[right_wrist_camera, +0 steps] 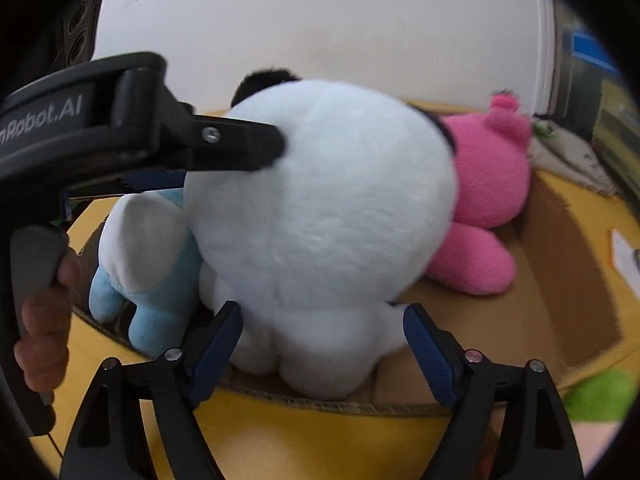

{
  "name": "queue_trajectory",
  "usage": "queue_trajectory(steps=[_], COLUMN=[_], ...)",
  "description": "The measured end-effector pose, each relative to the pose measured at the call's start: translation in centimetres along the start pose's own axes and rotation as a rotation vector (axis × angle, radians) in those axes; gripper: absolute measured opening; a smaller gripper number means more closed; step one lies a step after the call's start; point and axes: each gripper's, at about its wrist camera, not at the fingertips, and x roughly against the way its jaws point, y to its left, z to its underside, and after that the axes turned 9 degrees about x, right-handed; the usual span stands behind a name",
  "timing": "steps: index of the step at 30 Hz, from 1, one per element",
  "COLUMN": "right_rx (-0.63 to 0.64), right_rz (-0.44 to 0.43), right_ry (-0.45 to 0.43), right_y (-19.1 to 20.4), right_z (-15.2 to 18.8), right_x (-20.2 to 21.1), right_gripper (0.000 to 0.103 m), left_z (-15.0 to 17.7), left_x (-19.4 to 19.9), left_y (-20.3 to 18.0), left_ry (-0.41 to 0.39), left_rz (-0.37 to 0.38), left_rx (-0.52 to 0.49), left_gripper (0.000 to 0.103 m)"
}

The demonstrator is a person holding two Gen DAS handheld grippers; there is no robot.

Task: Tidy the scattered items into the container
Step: 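Carry the white panda into the box beside the blue bear and open both grippers, then move both grippers back over the pink pig plush with teal body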

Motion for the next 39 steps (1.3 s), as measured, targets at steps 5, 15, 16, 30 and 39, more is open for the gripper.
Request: queue_trajectory(steps=[5, 15, 16, 30, 39], right_rx=[0.012, -0.037, -0.035, 0.003, 0.043], right_rz=[0.030, 0.043, 0.033, 0.085, 0.137], right_ry=[-0.107, -0.032, -0.014, -0.038, -0.176], right_y=[-0.1, -2.2, -2.3, -1.7, -1.2], right_z=[0.7, 0.1, 0.3, 0.7, -0.5], right_x=[5.9, 2.1, 1.4, 3.7, 10.6], right_gripper=[0.103, 0.103, 0.103, 0.102, 0.102], left_z=[2.4, 6.8, 7.1, 6.9, 6.9], left_x=[4.9, 1.6, 1.2, 4.9, 14.2], left_y=[-1.1, 1.6, 2.0, 1.2, -4.8], left_ry=[-0.086, 0.034, 0.051, -0.039, -0.192], left_rz=[-0.041, -0.157, -0.164, -0.156, -0.178], left_rx=[-0.037, 0.021, 0.027, 0.003, -0.115], left_gripper=[0.095, 0.096, 0.094, 0.095, 0.103])
